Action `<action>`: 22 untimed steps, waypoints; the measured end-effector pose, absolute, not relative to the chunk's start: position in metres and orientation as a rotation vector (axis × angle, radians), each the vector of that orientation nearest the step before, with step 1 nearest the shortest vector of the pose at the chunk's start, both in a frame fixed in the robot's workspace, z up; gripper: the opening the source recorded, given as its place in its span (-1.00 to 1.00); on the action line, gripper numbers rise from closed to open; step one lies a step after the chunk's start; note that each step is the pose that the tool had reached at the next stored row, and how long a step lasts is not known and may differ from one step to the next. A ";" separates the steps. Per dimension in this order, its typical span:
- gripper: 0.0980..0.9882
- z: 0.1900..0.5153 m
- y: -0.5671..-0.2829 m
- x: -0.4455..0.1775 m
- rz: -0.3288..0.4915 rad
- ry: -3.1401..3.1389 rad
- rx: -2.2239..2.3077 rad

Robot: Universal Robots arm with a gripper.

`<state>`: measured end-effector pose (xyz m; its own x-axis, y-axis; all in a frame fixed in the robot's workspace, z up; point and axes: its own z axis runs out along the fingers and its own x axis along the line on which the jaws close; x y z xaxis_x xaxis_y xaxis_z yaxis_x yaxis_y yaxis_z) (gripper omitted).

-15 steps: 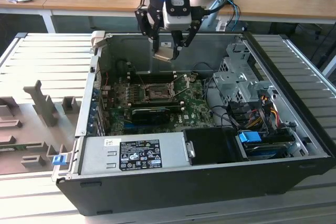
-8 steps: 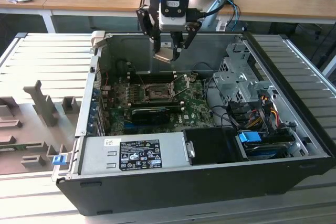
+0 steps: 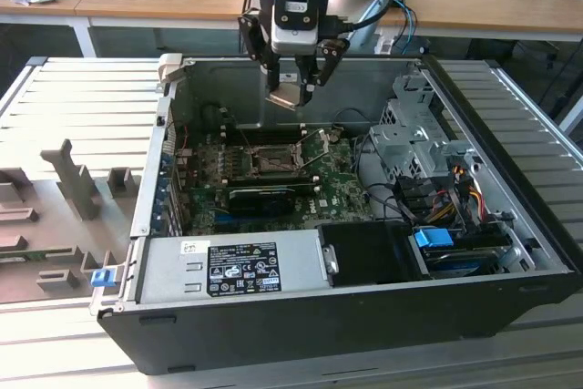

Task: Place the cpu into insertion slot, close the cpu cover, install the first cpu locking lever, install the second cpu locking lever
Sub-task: 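Place the cpu into insertion slot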

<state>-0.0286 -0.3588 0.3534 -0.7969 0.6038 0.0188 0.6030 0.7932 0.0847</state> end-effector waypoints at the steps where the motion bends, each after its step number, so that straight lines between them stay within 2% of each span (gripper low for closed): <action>1: -0.04 0.353 -0.359 -0.029 0.135 2.961 1.011; 22: -0.04 0.351 -0.359 -0.029 0.131 2.850 1.273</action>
<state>-0.0289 -0.3588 0.3507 -0.6678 0.7442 0.0181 0.7427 0.6644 0.0839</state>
